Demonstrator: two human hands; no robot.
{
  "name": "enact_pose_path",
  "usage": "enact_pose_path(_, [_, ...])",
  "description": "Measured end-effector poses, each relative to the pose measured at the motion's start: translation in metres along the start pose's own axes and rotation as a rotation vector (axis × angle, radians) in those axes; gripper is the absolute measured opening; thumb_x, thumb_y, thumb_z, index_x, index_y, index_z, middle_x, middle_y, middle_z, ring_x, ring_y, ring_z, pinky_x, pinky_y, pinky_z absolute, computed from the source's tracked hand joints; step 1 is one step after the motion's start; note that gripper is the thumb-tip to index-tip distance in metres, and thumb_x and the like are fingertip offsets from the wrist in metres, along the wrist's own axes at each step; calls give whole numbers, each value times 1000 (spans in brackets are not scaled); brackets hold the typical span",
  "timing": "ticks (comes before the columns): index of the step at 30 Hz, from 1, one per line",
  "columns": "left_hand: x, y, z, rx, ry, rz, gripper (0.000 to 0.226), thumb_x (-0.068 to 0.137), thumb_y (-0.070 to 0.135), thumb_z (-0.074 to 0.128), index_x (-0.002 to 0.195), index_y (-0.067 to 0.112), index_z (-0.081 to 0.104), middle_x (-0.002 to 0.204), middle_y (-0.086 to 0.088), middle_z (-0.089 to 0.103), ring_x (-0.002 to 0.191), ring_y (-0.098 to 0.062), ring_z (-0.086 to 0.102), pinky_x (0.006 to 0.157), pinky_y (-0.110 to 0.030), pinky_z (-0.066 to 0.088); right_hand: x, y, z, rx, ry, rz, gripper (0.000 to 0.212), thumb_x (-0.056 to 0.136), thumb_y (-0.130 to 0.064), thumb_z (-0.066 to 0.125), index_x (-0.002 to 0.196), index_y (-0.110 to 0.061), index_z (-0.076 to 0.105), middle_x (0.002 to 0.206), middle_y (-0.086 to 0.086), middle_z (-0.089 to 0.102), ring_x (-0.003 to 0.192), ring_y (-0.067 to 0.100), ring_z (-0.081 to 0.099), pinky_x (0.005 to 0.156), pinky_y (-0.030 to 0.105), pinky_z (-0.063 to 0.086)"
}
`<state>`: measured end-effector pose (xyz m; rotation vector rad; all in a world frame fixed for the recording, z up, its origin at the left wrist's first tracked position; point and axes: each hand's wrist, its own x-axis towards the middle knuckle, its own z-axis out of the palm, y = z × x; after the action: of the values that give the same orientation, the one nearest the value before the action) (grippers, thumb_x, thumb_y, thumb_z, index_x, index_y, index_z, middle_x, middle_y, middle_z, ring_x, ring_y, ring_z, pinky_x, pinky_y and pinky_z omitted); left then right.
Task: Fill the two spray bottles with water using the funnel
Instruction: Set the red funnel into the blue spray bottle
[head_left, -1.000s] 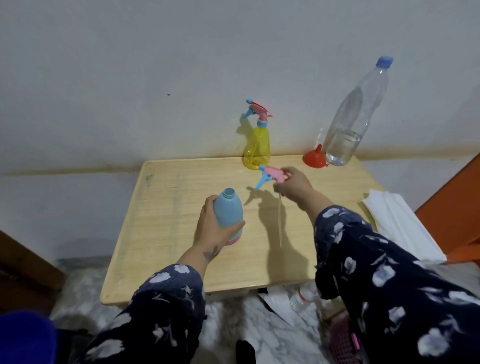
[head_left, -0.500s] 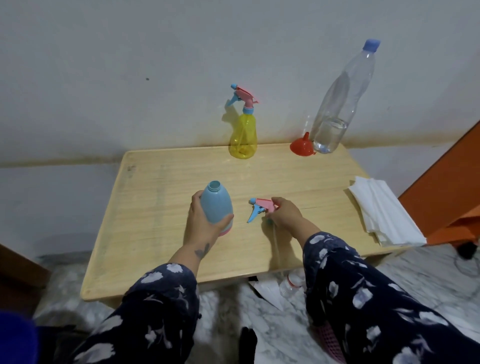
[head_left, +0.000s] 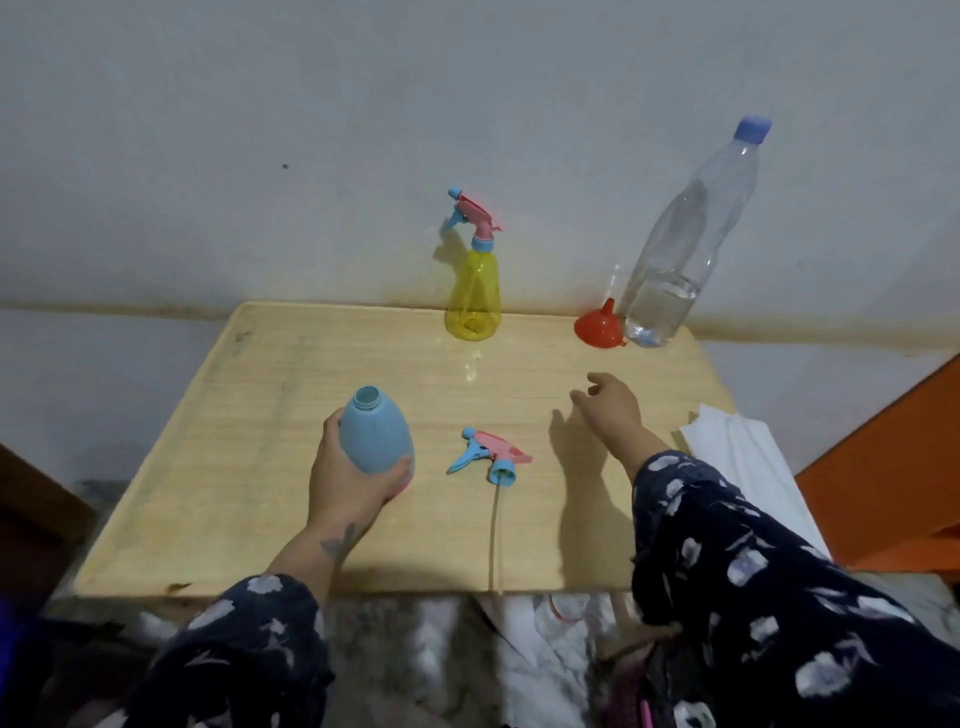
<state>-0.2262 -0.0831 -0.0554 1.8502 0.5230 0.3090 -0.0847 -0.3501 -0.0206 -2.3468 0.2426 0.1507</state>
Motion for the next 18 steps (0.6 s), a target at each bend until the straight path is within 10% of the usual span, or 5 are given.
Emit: enact_pose_path(18, [-1, 0, 25, 130, 233, -45, 89, 57, 16, 92, 125, 37, 37, 105, 9, 55, 96, -14, 53, 69, -23, 41, 169, 15, 29, -119, 349, -77, 71, 85, -34, 65, 142, -7, 33, 147, 13, 34, 135, 33, 29, 111, 49, 28])
